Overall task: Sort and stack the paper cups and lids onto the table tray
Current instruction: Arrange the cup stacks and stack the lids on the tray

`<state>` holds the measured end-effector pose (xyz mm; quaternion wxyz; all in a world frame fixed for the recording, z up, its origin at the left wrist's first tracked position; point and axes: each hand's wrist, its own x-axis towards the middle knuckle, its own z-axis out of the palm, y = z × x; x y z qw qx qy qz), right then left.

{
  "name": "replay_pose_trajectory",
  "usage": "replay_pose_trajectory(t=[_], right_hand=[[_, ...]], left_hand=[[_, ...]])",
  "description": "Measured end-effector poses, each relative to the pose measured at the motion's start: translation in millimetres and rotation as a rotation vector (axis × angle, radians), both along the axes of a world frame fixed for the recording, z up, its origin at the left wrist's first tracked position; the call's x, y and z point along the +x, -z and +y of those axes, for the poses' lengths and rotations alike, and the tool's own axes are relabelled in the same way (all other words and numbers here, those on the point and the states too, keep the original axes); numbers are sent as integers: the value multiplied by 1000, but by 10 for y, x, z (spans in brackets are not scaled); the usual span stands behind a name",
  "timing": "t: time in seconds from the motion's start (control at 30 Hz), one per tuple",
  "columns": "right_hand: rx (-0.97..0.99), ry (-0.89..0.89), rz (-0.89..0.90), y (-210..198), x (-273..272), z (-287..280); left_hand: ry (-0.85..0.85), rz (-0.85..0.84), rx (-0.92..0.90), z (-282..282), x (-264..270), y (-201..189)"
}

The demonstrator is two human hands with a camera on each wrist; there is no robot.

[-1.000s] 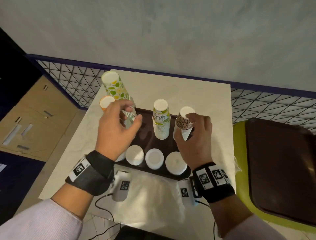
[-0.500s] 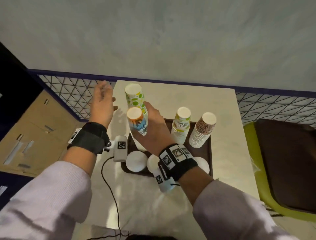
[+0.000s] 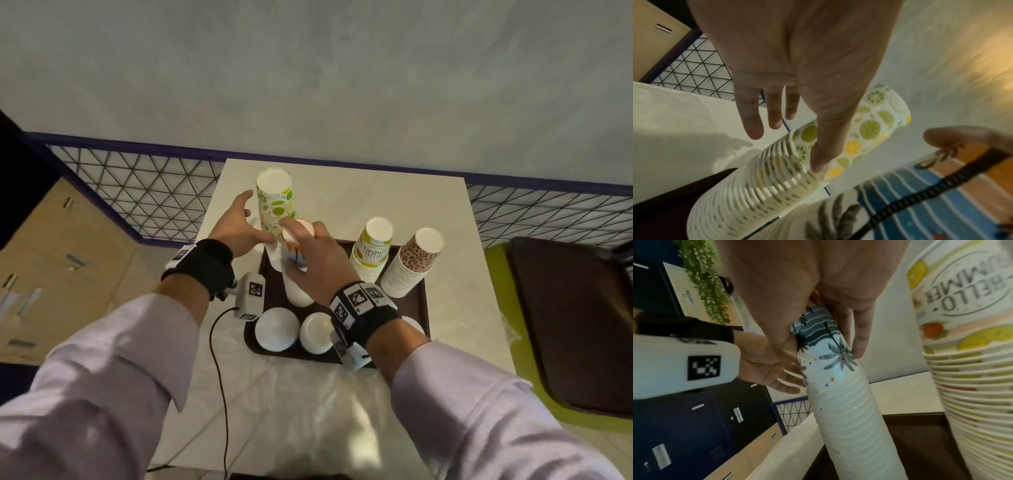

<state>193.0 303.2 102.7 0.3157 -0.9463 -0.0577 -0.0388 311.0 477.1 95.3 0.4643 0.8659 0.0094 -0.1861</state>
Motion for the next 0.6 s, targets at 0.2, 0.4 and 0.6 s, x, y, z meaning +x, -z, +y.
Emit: replay_pose_trajectory(t=[0.2,0.4,0.6], right_hand=[[-30,63,5,-54,9,-238],[-143,97,-24,-110,78,-313],[-222,109,-47,-125,158,-310]], left_hand=[[28,-92,-85,-274,-45,47],[-20,-185,-13,-359,-49,124],[-9,-183,26,-260,-171,208]])
